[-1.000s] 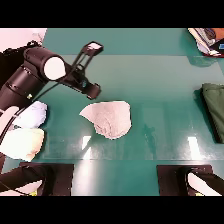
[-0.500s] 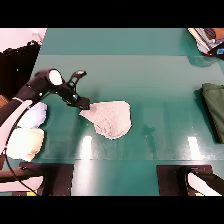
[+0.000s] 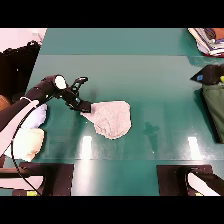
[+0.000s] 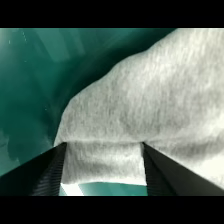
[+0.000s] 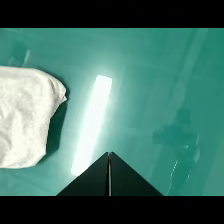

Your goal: Fold the shirts.

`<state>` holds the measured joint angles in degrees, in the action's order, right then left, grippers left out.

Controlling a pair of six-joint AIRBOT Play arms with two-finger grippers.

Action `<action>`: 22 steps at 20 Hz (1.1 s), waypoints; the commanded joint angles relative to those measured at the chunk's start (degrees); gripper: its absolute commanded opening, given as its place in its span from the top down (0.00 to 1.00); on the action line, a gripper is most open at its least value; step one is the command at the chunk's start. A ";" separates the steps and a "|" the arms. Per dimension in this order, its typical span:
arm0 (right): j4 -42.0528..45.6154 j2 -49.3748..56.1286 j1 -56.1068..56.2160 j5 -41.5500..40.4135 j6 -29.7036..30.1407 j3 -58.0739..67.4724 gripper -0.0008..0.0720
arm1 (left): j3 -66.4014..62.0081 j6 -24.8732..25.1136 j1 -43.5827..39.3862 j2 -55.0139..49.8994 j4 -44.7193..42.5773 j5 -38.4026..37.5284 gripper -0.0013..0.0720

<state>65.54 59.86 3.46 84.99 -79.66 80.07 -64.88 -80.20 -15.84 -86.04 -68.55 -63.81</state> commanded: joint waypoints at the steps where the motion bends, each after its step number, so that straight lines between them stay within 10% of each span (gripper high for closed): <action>1: -0.04 -2.03 0.00 -3.45 -0.04 -8.00 0.97 | -0.76 0.13 0.04 0.07 -0.26 -0.48 0.24; 14: -0.04 -5.29 0.00 -7.06 -0.04 -13.73 0.97 | -3.87 0.28 0.04 -3.72 -0.85 0.92 0.25; 16: -0.07 -5.09 0.00 -6.75 -0.04 -13.75 0.97 | -4.04 0.28 0.04 -3.65 -0.81 2.16 0.96; 18: -1.73 -3.67 0.00 -4.98 -0.02 -13.77 0.97 | -4.33 0.22 0.04 -3.65 -0.81 2.05 0.94; 19: -3.58 -2.21 0.35 -3.54 0.00 -13.77 0.91 | -4.85 0.28 0.04 -3.65 -0.90 1.46 0.94; 21: -6.47 2.62 3.50 -1.44 0.00 -13.77 0.39 | -6.80 0.31 0.04 -3.63 -0.90 0.24 0.94; 22: -7.04 5.27 6.14 -1.36 0.00 -13.90 0.32 | -8.11 0.31 0.04 -3.61 -0.90 -0.33 0.94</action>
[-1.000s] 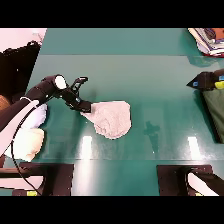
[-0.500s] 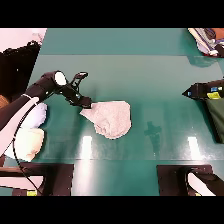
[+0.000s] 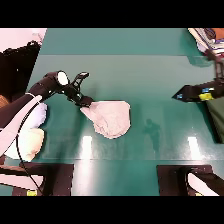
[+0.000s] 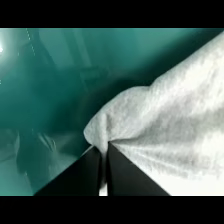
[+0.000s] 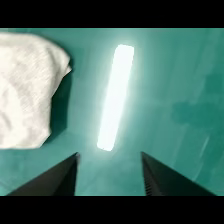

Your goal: Fold the shirts.

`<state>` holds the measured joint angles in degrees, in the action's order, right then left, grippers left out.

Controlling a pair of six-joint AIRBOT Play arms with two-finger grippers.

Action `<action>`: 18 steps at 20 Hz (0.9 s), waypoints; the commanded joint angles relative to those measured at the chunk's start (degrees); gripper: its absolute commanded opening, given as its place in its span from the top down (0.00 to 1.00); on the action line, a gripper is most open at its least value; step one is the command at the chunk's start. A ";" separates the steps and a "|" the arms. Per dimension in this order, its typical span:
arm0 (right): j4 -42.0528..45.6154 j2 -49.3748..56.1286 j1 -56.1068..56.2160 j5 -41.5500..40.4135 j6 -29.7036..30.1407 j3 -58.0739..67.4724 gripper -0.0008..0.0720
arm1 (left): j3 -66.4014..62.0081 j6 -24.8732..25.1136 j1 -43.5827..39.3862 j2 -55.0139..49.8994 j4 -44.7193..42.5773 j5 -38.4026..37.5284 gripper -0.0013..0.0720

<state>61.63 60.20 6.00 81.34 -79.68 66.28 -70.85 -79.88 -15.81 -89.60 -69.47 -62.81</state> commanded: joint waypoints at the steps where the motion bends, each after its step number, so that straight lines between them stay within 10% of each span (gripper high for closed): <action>1: -4.15 7.85 6.80 1.07 0.11 -0.98 0.32 | -3.23 -0.02 0.02 -0.02 0.04 -1.66 0.94; 9: -21.84 27.74 23.19 -16.48 8.81 -8.87 0.33 | -8.70 0.42 0.02 0.02 -0.11 -3.23 0.94; 13: -22.82 30.69 24.09 -17.22 11.47 -8.83 0.92 | -9.49 0.39 0.02 0.17 -0.15 -3.85 0.95; 18: -22.60 18.99 18.16 -18.56 11.61 -8.70 0.97 | -13.92 -0.44 0.02 9.40 -5.01 -3.89 0.95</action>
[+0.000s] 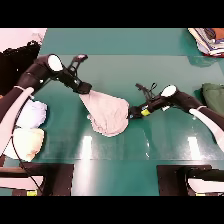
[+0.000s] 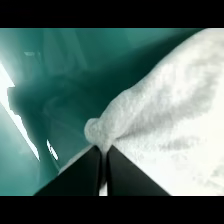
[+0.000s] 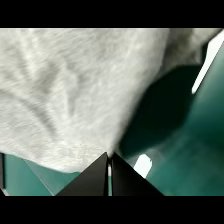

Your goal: Fold the shirts.

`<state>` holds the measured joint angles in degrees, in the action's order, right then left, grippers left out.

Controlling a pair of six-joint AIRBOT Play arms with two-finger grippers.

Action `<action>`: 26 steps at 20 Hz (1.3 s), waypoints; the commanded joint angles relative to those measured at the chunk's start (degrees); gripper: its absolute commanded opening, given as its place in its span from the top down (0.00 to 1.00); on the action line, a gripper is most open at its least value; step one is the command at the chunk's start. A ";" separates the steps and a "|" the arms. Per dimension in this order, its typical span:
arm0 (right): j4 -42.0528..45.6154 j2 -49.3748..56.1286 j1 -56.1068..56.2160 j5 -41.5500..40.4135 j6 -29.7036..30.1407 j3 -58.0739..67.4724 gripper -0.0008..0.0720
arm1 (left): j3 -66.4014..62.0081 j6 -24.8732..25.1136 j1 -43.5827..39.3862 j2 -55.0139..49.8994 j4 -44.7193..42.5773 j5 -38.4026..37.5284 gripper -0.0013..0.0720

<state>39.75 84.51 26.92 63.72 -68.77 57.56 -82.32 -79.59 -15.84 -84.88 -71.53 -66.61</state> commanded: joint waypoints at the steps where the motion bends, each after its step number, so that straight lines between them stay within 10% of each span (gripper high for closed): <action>1: -0.68 -9.33 -5.01 0.24 0.66 0.85 0.97 | -4.09 -1.09 0.04 7.91 -3.91 -0.15 0.95; 11: 9.92 -32.48 -14.16 12.59 -7.63 29.11 0.97 | -18.80 -7.28 -4.50 36.15 -1.57 -4.02 0.95; 19: 16.46 -26.93 -14.16 25.07 -17.79 38.03 0.97 | -11.39 -9.99 -17.29 27.93 -2.10 -9.88 0.95; 26: 17.31 -7.19 -14.10 23.50 -11.91 23.96 0.97 | 9.22 -7.34 -17.40 8.83 -5.33 -1.03 0.95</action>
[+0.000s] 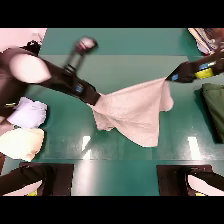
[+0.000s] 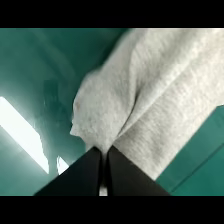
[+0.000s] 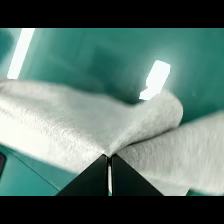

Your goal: Fold the shirts.

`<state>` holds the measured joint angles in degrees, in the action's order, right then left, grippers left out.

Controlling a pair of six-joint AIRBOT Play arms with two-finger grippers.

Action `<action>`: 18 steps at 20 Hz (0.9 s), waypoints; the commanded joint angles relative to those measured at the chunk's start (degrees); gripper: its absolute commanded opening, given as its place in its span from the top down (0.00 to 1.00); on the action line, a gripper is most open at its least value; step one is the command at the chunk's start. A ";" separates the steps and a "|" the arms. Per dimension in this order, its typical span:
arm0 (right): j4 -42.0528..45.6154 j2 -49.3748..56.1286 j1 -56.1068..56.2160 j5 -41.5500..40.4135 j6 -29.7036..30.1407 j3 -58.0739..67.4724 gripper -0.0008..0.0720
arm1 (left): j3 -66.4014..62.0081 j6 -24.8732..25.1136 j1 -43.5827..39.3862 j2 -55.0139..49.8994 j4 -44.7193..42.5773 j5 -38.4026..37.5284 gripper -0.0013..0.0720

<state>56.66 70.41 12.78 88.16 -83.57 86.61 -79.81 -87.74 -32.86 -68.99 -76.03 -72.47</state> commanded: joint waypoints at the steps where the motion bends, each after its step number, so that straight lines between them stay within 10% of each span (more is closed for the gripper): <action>1: 0.55 8.70 0.24 -2.08 3.67 -7.06 0.97 | 7.72 0.79 -0.37 -9.57 -0.15 6.54 0.95; 9: 0.52 10.86 0.20 -5.92 4.66 -12.74 0.97 | 8.09 10.43 -0.37 -16.57 23.12 6.38 0.93; 17: 0.55 8.72 0.20 -5.97 4.70 -12.74 0.97 | 3.89 11.67 -0.37 -16.33 16.94 3.48 0.93; 18: 0.55 8.15 0.20 -5.99 4.70 -12.74 0.97 | 3.87 11.74 -0.37 -16.41 16.76 3.74 0.80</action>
<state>57.23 79.72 12.93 82.39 -78.94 73.91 -74.98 -76.58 -33.21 -85.30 -57.04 -69.38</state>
